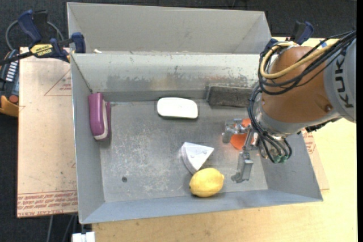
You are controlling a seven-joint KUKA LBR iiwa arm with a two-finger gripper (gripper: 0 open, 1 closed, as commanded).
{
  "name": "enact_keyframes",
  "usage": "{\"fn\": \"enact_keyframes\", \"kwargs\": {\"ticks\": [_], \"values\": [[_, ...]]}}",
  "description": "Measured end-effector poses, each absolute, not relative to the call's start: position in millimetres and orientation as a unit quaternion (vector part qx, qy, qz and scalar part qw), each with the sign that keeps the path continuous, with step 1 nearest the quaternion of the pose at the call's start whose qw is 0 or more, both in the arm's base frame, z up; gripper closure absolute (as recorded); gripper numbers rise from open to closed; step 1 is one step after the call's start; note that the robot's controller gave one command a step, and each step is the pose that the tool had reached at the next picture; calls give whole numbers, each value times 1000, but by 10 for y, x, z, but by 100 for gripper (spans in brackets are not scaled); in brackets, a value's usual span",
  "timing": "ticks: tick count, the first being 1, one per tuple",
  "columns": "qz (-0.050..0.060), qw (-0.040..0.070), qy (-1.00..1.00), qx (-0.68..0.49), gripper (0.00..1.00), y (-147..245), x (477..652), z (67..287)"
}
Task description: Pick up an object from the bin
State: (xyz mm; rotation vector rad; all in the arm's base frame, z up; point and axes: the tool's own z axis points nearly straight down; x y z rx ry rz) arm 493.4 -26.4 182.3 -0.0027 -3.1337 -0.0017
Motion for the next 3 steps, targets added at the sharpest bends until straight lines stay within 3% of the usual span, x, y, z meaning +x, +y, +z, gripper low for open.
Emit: {"fn": "enact_keyframes", "kwargs": {"ticks": [1,2,3], "values": [[0,0,-1000,0,0,-262,4952,1866],[0,-12,-997,77,0,219,4882,752],[-1,-3,-986,168,0,271,4826,1478]]}}
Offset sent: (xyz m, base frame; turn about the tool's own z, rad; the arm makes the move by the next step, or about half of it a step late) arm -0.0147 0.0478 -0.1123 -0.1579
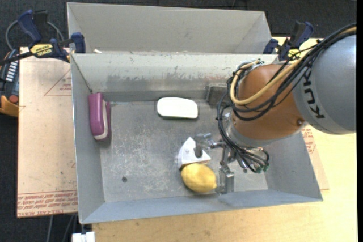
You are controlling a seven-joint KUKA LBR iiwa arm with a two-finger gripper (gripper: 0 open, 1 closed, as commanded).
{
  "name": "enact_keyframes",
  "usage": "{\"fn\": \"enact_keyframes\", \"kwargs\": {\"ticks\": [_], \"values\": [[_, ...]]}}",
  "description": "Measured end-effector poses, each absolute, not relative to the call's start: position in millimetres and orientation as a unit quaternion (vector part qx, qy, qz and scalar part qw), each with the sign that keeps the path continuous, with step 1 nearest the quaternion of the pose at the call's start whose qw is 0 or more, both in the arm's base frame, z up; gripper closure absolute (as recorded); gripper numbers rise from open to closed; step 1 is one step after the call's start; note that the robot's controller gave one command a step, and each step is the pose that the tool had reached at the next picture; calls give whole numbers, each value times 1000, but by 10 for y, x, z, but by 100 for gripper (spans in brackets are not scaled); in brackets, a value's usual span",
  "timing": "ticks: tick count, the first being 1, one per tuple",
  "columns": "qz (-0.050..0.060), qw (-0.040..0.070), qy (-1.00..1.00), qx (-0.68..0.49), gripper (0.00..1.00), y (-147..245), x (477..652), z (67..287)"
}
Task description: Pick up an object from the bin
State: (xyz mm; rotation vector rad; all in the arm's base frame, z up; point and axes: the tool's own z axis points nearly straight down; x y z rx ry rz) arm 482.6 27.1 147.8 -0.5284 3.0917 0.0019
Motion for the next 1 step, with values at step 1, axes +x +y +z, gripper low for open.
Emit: {"fn": "enact_keyframes", "kwargs": {"ticks": [1], "values": [[1,12,995,-94,0,485,4810,987]]}}
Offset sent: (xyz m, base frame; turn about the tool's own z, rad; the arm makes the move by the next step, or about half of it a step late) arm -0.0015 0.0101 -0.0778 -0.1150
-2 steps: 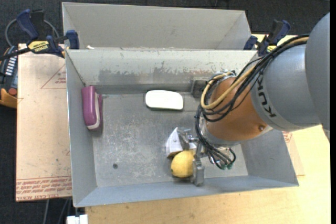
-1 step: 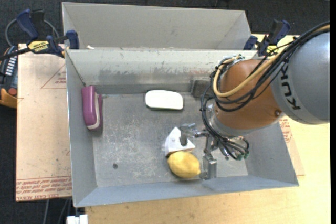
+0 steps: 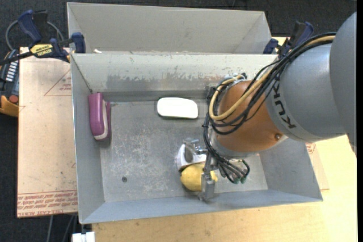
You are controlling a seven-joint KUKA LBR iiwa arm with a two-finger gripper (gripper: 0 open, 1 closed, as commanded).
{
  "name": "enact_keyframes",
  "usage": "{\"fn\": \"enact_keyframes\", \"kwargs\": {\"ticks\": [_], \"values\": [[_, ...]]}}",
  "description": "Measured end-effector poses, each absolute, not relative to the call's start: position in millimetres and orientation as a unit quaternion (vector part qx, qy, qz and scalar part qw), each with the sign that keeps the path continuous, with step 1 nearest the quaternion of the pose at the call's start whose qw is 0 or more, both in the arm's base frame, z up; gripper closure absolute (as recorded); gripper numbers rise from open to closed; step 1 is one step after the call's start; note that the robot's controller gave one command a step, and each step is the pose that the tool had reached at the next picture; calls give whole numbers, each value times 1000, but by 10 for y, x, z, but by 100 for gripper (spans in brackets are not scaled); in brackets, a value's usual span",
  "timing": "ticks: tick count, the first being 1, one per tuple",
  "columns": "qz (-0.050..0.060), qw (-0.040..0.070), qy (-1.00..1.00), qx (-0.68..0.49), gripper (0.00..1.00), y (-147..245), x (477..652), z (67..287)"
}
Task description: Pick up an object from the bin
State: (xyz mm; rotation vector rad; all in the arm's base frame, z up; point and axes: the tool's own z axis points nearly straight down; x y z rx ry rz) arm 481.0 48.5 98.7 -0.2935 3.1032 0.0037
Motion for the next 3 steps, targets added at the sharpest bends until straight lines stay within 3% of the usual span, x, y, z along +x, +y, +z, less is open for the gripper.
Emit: {"fn": "enact_keyframes", "kwargs": {"ticks": [1,2,3], "values": [[0,18,974,-224,0,395,4900,767],[4,19,1000,-15,100,352,4885,752],[4,19,1000,-15,100,352,4885,752]]}}
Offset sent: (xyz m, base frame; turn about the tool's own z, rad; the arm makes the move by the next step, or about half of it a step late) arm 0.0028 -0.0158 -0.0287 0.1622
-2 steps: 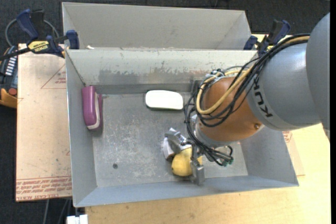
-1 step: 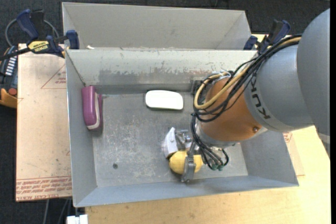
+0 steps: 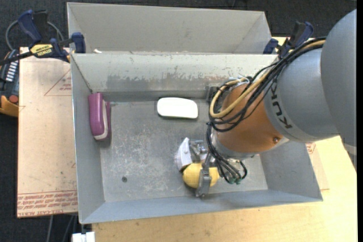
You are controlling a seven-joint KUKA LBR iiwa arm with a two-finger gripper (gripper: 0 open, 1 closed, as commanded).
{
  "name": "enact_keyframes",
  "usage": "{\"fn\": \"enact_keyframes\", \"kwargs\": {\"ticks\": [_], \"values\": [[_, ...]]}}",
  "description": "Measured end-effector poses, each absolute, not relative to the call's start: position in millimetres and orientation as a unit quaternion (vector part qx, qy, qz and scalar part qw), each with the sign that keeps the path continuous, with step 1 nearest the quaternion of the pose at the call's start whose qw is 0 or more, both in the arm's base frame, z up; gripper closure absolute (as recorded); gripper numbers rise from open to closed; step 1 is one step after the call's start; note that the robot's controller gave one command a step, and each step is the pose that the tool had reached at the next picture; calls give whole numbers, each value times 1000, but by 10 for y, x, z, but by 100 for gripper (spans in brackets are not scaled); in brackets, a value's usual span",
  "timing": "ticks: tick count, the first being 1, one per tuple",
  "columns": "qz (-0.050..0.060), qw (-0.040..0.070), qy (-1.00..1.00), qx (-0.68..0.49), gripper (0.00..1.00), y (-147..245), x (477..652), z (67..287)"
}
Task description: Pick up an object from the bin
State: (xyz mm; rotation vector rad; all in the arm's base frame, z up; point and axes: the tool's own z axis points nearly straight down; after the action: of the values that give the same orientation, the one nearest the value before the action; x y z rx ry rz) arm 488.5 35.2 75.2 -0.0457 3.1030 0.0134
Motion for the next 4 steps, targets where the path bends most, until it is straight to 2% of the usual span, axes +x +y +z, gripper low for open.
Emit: {"fn": "enact_keyframes", "kwargs": {"ticks": [2,4], "values": [[4,18,1000,-15,100,353,4875,807],[4,14,1000,-15,100,348,4853,1141]]}}
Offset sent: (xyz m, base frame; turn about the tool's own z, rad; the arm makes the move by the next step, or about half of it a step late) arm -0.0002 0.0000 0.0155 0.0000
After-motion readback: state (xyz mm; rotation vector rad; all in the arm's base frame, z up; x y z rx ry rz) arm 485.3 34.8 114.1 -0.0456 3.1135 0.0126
